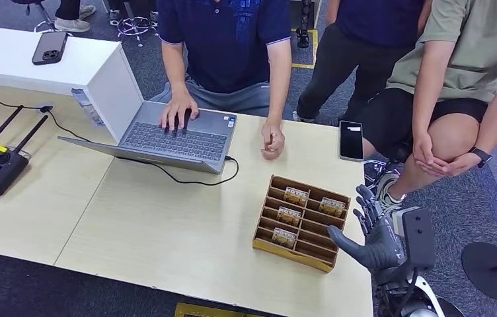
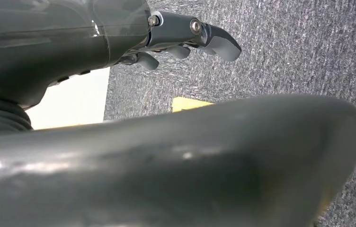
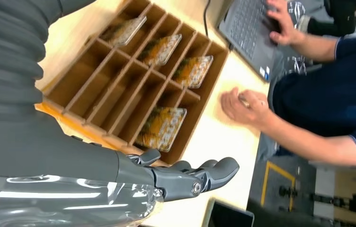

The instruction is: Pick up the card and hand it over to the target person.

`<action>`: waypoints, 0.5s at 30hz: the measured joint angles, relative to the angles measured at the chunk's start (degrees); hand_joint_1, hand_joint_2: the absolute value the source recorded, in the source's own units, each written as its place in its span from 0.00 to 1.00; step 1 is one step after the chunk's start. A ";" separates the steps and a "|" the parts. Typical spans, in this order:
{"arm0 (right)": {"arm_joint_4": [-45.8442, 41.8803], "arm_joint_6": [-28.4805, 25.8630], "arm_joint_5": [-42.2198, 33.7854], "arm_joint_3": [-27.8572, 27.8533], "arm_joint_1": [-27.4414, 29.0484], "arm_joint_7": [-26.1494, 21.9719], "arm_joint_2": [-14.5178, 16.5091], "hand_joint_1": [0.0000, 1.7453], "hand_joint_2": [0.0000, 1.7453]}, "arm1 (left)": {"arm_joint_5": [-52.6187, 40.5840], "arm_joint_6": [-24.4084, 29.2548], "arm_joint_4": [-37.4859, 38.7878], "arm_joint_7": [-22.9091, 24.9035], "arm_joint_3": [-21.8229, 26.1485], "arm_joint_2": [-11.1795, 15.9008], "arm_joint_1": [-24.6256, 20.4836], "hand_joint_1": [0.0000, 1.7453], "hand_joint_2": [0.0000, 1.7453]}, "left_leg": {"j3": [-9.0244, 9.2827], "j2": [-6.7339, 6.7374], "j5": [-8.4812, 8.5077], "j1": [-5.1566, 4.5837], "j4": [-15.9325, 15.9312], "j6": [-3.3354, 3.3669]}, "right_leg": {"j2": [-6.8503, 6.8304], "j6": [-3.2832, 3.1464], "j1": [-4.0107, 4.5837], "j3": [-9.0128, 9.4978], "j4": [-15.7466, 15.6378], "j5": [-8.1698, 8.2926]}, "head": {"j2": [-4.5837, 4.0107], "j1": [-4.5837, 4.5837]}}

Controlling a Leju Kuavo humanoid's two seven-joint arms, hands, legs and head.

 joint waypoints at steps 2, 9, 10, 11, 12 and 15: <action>-0.02 -0.29 -0.23 0.50 -0.24 -0.23 -0.24 0.00 1.00 | 0.04 0.04 0.01 0.00 0.04 -0.01 -0.01 0.00 0.00 | 0.00 0.02 0.00 0.00 0.00 0.00 | 0.00 -0.01 0.00 0.00 0.00 0.00 | 0.00 0.00; -0.25 -0.58 -0.37 1.17 -0.58 -0.40 -0.40 0.00 1.00 | -0.08 -0.06 -0.02 0.03 -0.09 -0.02 0.00 0.00 0.00 | -0.06 0.00 -0.03 0.00 0.07 0.01 | -0.01 0.06 -0.01 -0.05 0.06 -0.02 | 0.00 0.00; -0.32 -0.52 -0.52 1.33 -0.64 -0.48 -0.36 0.00 1.00 | -0.11 -0.11 -0.03 -0.01 -0.11 -0.02 0.00 0.00 0.00 | -0.06 0.01 -0.03 0.00 0.06 0.02 | -0.01 0.05 -0.01 -0.04 0.05 -0.02 | 0.00 0.00; -0.38 -0.46 -0.64 1.43 -0.67 -0.54 -0.33 0.00 1.00 | -0.13 -0.15 -0.04 -0.03 -0.13 -0.02 -0.01 0.00 0.00 | -0.05 0.01 -0.03 0.00 0.05 0.01 | 0.00 0.05 -0.01 -0.03 0.04 -0.02 | 0.00 0.00; -0.43 -0.40 -0.76 1.54 -0.71 -0.60 -0.31 0.00 1.00 | -0.15 -0.19 -0.04 -0.05 -0.15 -0.02 -0.01 0.00 0.00 | -0.04 0.03 -0.02 0.00 0.04 0.01 | 0.01 0.04 -0.01 -0.02 0.03 -0.01 | 0.00 0.00; -0.46 -0.35 -0.86 1.59 -0.72 -0.64 -0.30 0.00 1.00 | -0.16 -0.22 -0.05 -0.06 -0.16 -0.01 -0.01 0.00 0.00 | -0.06 0.01 -0.03 -0.01 0.06 0.00 | -0.01 0.05 -0.01 -0.05 0.07 -0.03 | 0.00 0.00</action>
